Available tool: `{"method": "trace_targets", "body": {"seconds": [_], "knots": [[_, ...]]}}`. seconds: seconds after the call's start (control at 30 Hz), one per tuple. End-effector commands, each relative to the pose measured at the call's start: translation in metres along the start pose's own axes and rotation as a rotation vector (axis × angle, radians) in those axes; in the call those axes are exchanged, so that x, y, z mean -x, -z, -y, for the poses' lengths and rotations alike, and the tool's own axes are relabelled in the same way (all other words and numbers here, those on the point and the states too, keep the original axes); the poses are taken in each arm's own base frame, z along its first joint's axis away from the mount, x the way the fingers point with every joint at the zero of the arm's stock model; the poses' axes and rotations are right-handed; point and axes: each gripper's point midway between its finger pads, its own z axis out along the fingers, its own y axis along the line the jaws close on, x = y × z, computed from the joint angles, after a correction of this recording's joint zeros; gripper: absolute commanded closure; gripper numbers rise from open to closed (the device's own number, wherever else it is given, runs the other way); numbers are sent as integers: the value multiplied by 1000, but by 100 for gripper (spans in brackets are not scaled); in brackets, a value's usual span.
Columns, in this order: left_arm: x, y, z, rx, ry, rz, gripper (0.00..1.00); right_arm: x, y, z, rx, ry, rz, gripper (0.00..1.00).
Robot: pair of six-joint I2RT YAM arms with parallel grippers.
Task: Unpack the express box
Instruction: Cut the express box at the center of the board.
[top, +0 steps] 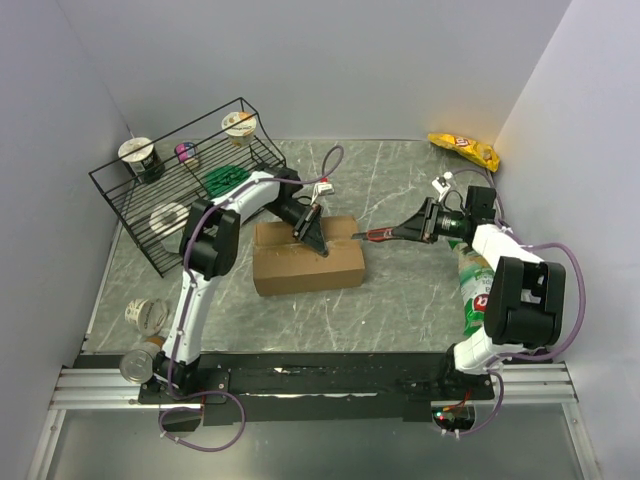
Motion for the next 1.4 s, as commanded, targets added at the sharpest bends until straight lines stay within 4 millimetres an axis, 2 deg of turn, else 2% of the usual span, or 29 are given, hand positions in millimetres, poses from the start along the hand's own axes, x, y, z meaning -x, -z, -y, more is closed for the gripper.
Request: {"method": "trace_targets", "body": {"seconds": [0.0, 0.07, 0.33, 0.37, 0.5, 0.63, 0.7, 0.73, 0.77, 0.8, 0.87, 0.9, 0.97, 1.1, 1.13, 1.2, 1.23, 1.37], "knots": [[47, 37, -29, 147, -277, 128, 99, -37, 9, -10, 23, -76, -61, 100], [50, 39, -30, 167, -264, 146, 99, -45, 11, -12, 30, -89, -67, 100], [66, 50, -37, 205, -304, 192, 99, -45, 24, -8, 52, -88, -95, 100], [66, 52, -38, 209, -289, 198, 99, -52, 27, -9, 54, -95, -112, 100], [73, 53, -37, 208, -314, 212, 99, -57, 37, -5, 24, -91, -134, 100], [72, 50, -38, 191, -352, 202, 99, -51, 43, -4, 12, -70, -103, 100], [59, 40, -34, 176, -347, 151, 99, -36, 45, -6, -14, -20, -52, 100], [52, 37, -34, 177, -418, 118, 99, -33, 45, 0, -50, -9, -33, 100], [37, 28, -31, 165, -382, 69, 99, -27, 47, -2, -60, -37, -5, 100], [28, 24, -29, 156, -389, 39, 99, -17, 47, -3, -73, 46, 40, 100], [13, 15, -22, 119, -398, 4, 99, -6, 49, -5, -108, 44, 105, 100], [11, 12, -20, 108, -394, 6, 99, 4, 48, -1, -116, 95, 149, 100], [8, 9, -13, 81, -319, 36, 99, 7, 43, 1, -119, 56, 161, 100], [11, 7, -12, 67, -285, 70, 99, 6, 22, 1, -62, 101, 142, 100], [12, 7, -12, 65, -274, 74, 99, 13, 19, 1, -51, 126, 158, 100], [17, 8, -13, 65, -269, 84, 99, 12, 10, 5, -38, 106, 158, 100], [18, 8, -12, 65, -270, 87, 99, 16, 7, 1, -11, 107, 171, 100], [23, 10, -11, 66, -268, 99, 99, 7, -9, 0, 64, 67, 116, 100]]}}
